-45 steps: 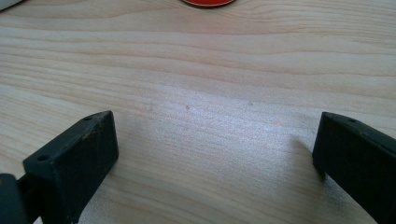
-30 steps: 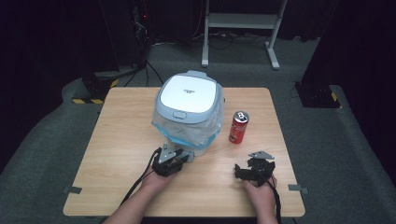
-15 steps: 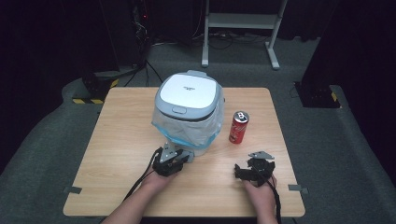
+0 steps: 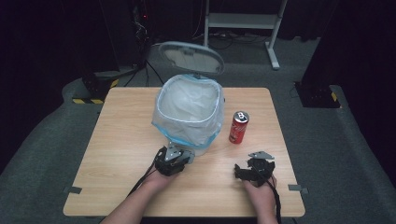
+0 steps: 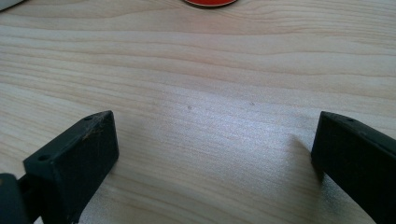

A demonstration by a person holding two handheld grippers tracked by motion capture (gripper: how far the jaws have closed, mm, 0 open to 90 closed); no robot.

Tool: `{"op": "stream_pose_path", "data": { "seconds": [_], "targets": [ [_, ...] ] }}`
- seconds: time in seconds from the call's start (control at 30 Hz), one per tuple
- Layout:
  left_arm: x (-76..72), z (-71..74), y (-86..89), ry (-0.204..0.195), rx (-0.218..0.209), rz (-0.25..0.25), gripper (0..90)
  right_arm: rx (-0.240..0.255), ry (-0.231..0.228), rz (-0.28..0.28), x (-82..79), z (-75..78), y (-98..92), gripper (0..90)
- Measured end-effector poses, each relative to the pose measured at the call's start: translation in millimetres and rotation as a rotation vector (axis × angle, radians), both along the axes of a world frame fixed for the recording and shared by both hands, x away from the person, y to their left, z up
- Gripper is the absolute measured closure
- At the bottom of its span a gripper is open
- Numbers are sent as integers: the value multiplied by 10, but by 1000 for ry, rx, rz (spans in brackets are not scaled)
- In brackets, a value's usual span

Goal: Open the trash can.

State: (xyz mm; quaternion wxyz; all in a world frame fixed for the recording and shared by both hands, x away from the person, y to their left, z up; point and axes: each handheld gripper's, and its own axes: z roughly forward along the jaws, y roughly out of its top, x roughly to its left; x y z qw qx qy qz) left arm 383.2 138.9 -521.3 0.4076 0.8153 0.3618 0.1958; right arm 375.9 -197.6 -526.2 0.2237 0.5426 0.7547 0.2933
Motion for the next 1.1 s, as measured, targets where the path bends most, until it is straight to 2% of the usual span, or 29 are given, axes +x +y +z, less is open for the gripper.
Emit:
{"op": "stream_pose_path", "data": {
  "seconds": [0.03, 0.1, 0.63, 0.73, 1.0, 1.1],
  "targets": [
    [22, 1, 11, 17, -13, 0, 602, 0, 0, 0, 0, 0, 0, 2],
    [25, 4, 16, 20, -8, -3, 602, 0, 0, 0, 1, 0, 0, 2],
    [20, 1, 9, 14, -11, 4, 602, 1, 0, 9, -10, 3, -6, 11],
    [21, 0, 10, 13, -11, 3, 602, -14, -23, 9, -40, 25, -12, 16],
    [20, -1, 11, 12, -11, 2, 601, 11, -67, -1, -114, 121, 2, 19],
    [20, 1, 15, 15, -5, -2, 602, 30, -103, -2, -157, 185, 8, 37]
  ]
}}
